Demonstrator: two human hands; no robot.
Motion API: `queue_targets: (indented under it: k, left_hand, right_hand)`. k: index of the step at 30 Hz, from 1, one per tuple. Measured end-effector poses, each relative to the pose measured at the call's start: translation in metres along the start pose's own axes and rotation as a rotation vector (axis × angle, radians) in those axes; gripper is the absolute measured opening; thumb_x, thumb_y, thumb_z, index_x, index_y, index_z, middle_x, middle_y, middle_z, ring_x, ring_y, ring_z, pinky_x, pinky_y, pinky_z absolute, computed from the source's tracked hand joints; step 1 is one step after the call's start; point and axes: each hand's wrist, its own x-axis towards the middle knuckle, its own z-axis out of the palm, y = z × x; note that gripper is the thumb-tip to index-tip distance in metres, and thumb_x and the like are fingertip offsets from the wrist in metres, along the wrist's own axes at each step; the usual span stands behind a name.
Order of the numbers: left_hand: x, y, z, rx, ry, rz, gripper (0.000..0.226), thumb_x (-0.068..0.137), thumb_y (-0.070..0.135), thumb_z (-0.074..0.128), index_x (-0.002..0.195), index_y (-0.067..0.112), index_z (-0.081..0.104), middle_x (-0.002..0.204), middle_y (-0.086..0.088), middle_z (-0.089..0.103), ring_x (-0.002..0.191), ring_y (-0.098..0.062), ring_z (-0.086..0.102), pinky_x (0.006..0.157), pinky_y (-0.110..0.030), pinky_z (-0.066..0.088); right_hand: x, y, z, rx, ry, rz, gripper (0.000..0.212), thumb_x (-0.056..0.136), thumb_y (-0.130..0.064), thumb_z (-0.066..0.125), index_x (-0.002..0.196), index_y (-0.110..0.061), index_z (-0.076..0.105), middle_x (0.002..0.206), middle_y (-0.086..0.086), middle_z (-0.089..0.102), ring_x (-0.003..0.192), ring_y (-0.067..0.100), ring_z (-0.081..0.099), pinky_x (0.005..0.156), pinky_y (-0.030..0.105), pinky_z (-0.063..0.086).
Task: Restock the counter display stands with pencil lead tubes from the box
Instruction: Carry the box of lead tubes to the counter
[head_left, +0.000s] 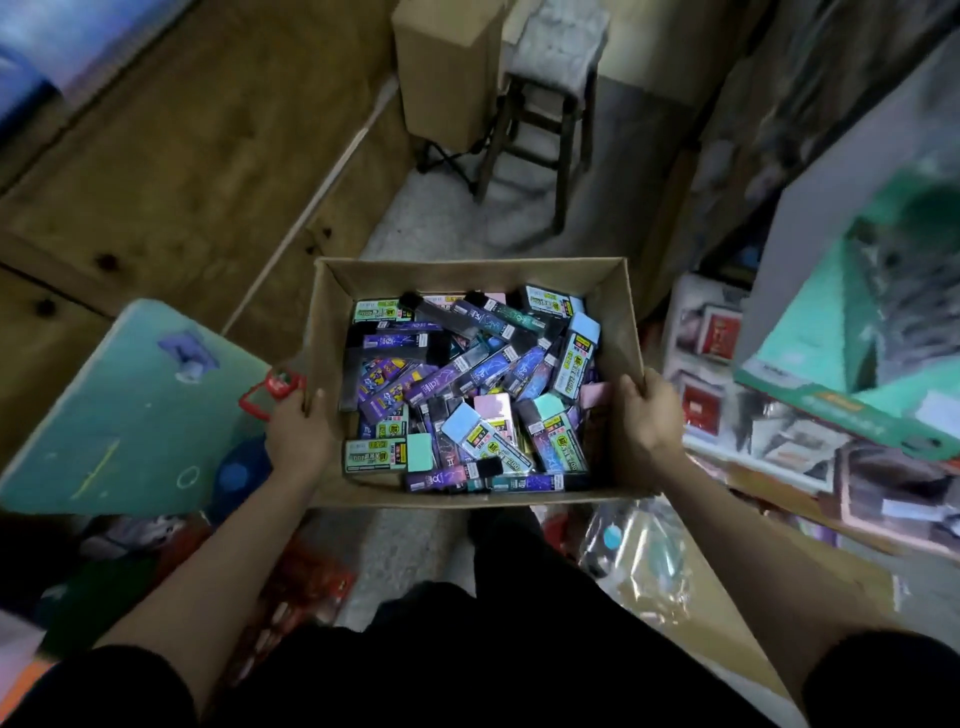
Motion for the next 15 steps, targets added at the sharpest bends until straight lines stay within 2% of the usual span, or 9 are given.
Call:
queue_targets:
  k: [3,7,10,12,15]
  left_hand:
    - [0.054,0.042,0.009,0.001,0.010,-0.027,0.029,0.098,0.022,0.043,0.088,-0.001,0.059,0.099,-0.031,0.062,0.095,-0.040,0.059,0.080,-0.044,0.044]
    - [0.126,0.102,0.022,0.001,0.027,-0.081,0.033,0.097,0.028,0.045,0.094,0.000,0.061,0.100,-0.026,0.063,0.094,-0.039,0.059,0.073,-0.037,0.039]
    - [0.189,0.144,0.039,0.043,0.046,-0.093,0.030,0.097,0.027,0.046,0.087,0.002,0.059,0.101,-0.030,0.062,0.096,-0.044,0.057,0.070,-0.037,0.035]
    - [0.233,0.172,0.051,0.062,0.036,-0.072,0.028,0.097,0.025,0.046,0.085,0.002,0.057,0.102,-0.031,0.061,0.097,-0.044,0.056,0.071,-0.037,0.034]
    - [0.293,0.221,0.066,0.073,0.001,-0.044,0.033,0.098,0.022,0.045,0.095,-0.007,0.060,0.103,-0.033,0.061,0.098,-0.044,0.056,0.071,-0.037,0.035]
  right_hand:
    - [0.067,-0.043,0.003,-0.015,-0.013,0.001,0.020,0.093,-0.026,0.047,0.099,-0.011,0.059,0.098,0.018,0.067,0.094,0.036,0.060,0.077,0.039,0.046]
    - [0.153,-0.101,0.007,-0.030,-0.010,-0.003,0.019,0.091,-0.027,0.048,0.088,-0.010,0.057,0.094,0.019,0.066,0.092,0.038,0.059,0.075,0.040,0.044]
    - [0.215,-0.137,0.014,-0.042,0.028,0.016,0.020,0.091,-0.027,0.049,0.084,-0.009,0.056,0.095,0.020,0.066,0.091,0.040,0.057,0.072,0.039,0.042]
    - [0.257,-0.158,0.020,-0.039,0.038,0.021,0.020,0.091,-0.026,0.049,0.087,-0.009,0.058,0.097,0.021,0.065,0.092,0.041,0.057,0.073,0.039,0.042]
    - [0.318,-0.188,0.023,-0.049,0.052,0.037,0.020,0.093,-0.024,0.049,0.096,-0.008,0.061,0.100,0.021,0.066,0.093,0.039,0.059,0.073,0.039,0.043]
